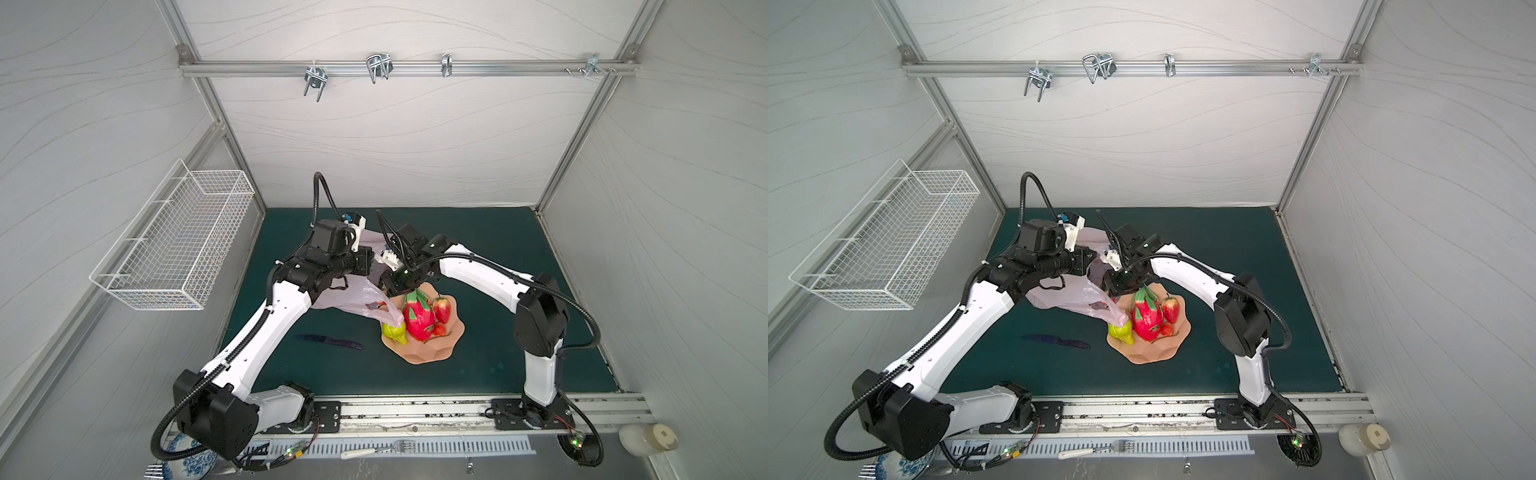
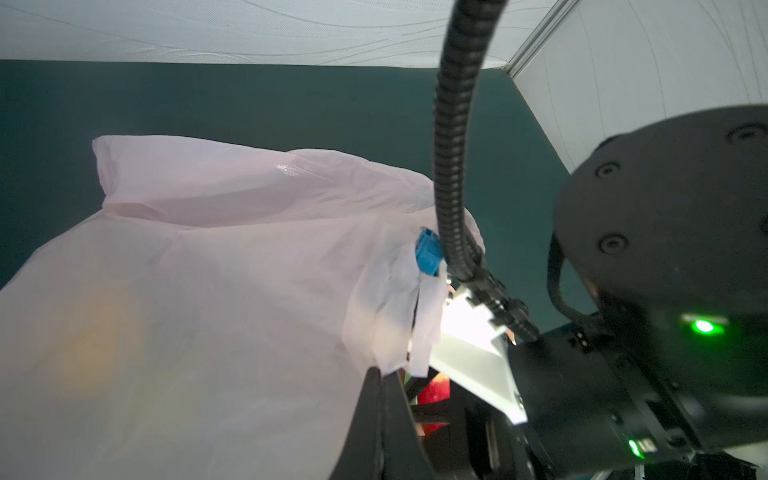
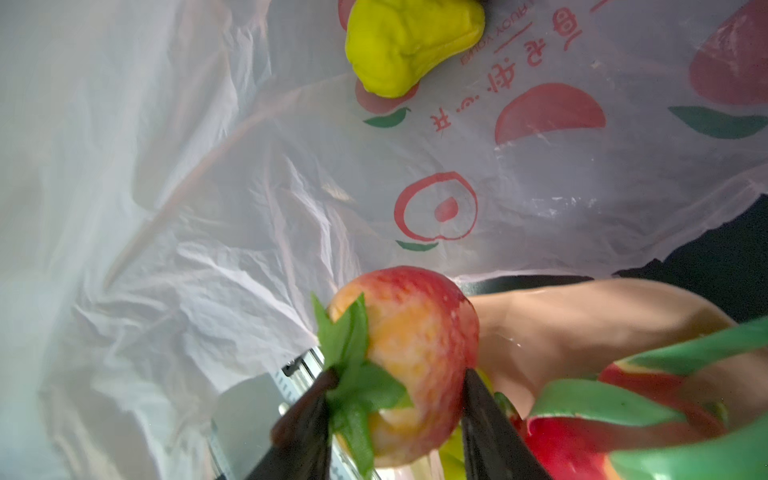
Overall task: Place the fruits into the plastic bag
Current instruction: 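Carry the red-yellow fruit with the right gripper into the bag mouth, then open the right gripper to drop the fruit inside the bag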
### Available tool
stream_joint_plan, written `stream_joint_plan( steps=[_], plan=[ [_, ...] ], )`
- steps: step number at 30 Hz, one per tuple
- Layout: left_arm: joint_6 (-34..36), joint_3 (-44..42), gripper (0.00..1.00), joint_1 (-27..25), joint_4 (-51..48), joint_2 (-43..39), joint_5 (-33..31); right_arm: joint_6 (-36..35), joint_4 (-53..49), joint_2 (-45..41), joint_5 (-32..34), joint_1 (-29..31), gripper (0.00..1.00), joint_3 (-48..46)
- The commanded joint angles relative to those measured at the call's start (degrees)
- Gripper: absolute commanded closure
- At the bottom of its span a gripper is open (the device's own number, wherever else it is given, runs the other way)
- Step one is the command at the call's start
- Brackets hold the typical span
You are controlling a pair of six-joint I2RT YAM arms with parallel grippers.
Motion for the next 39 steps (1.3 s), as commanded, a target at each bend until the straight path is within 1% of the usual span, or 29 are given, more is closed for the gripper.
stream_joint_plan(
  steps=[1,5,13,16,20,23,24,25,27,29,31,33,39],
  plan=[
    [-0.4,1.0,1.0,0.2,2.3,0.1,1.3,10.3,6.3,2.5,-4.4,-1.6,0.79,0.0],
    [-0.9,0.6,1.0,0.2,2.6,0.0,1.6,16.9,9.2,4.3,-5.2,-2.6,0.8,-0.4],
    [-1.7,-1.1,1.0,0.2,4.0,-0.2,2.2,30.2,13.4,7.3,-3.4,-2.9,0.78,-1.2],
    [-2.0,-1.4,1.0,0.2,4.4,0.0,2.2,33.6,14.5,8.0,-2.4,-2.6,0.77,-1.2],
    [-2.0,-1.8,1.0,0.2,4.8,0.1,2.2,35.9,14.8,8.7,-1.9,-2.1,0.72,-0.8],
    [-2.1,-2.1,1.0,0.2,4.9,0.0,2.1,37.4,15.7,8.8,-2.6,-1.9,0.61,-1.2],
    [-2.1,-2.2,1.0,0.2,4.9,-0.1,2.0,37.8,15.7,8.8,-2.5,-1.8,0.55,-1.4],
    [-2.1,-2.3,1.0,0.2,5.0,-0.1,1.9,38.2,15.7,8.7,-2.5,-1.8,0.46,-1.4],
    [-2.1,-2.4,1.0,0.2,4.9,-0.2,1.9,38.8,16.9,8.6,-3.4,-1.6,0.36,-1.8],
    [-2.2,-2.5,1.0,0.2,4.9,-0.4,1.8,38.7,17.3,8.3,-4.0,-1.5,0.27,-1.8],
    [-2.1,-2.6,1.0,0.2,4.8,-0.6,1.5,38.3,18.3,7.6,-4.7,-1.5,0.2,-1.9],
    [-1.9,-2.7,1.0,0.2,4.7,-0.9,1.2,38.2,19.8,6.7,-5.4,-1.6,0.16,-2.5],
    [-1.8,-2.9,1.0,0.2,4.3,-1.5,0.5,37.2,20.0,3.9,-6.8,-1.9,0.13,-3.0]
  ],
)
